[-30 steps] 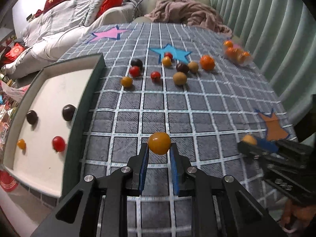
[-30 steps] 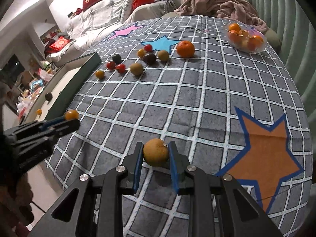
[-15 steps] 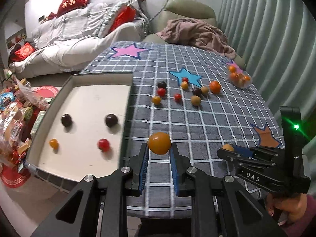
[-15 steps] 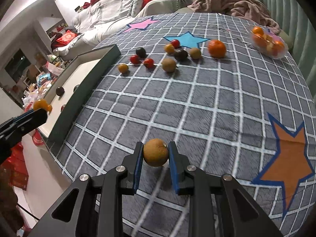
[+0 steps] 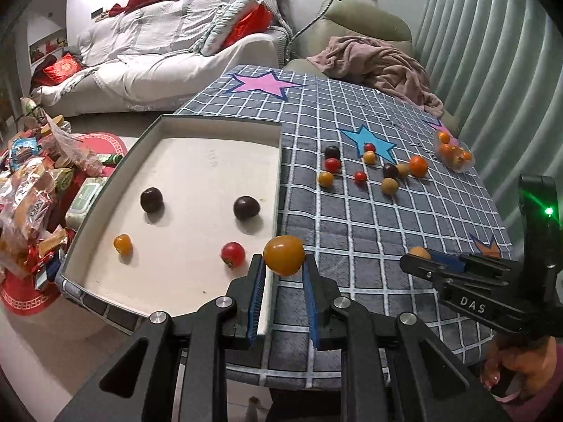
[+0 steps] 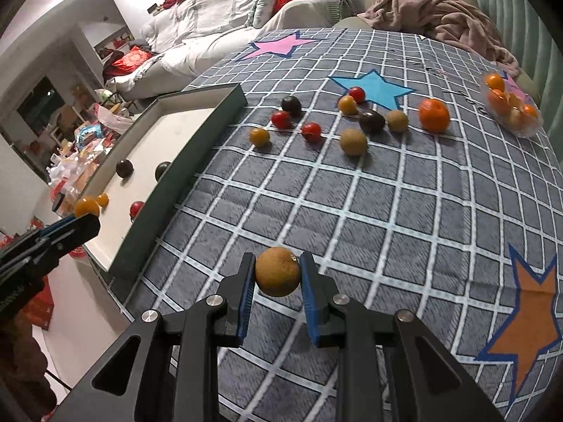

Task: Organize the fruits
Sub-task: 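Carry the orange tomato and tan fruit over the white tray with both tools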

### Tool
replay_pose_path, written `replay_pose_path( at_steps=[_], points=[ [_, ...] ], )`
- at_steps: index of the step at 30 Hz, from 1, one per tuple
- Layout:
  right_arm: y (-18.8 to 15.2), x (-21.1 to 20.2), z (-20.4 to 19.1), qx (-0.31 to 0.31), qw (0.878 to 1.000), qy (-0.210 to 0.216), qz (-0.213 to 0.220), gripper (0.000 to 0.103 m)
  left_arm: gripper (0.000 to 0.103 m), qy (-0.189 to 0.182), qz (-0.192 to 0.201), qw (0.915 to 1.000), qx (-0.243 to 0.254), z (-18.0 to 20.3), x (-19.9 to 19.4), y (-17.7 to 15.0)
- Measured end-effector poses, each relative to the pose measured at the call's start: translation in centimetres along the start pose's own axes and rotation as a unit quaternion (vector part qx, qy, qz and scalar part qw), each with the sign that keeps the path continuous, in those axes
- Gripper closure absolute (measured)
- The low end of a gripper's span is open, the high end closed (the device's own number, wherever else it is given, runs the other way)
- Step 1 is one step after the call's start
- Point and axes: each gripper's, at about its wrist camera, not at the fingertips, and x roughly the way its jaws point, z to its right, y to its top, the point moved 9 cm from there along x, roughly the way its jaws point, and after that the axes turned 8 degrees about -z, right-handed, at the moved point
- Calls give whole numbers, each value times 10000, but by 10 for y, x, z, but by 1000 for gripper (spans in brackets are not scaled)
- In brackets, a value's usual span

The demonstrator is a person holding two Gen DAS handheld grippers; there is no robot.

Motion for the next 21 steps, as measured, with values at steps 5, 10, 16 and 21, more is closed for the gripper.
replay_pose_path(
  at_steps=[5, 10, 16, 21],
  points=[
    [17, 0, -12, -120, 9999, 66, 13, 75, 80, 80, 62, 9999, -90, -17, -4, 10],
    [40, 2, -32, -314, 9993, 182, 75, 75, 80, 257, 154, 9995, -89, -35, -8, 25],
    [68, 9, -56, -574, 9978, 313, 93, 75, 80, 446, 232, 9987, -100, -55, -9, 49],
    [92, 15, -73, -693, 9965, 453, 109, 75, 80, 574, 198, 9981, -136, -77, -1, 72]
  ],
)
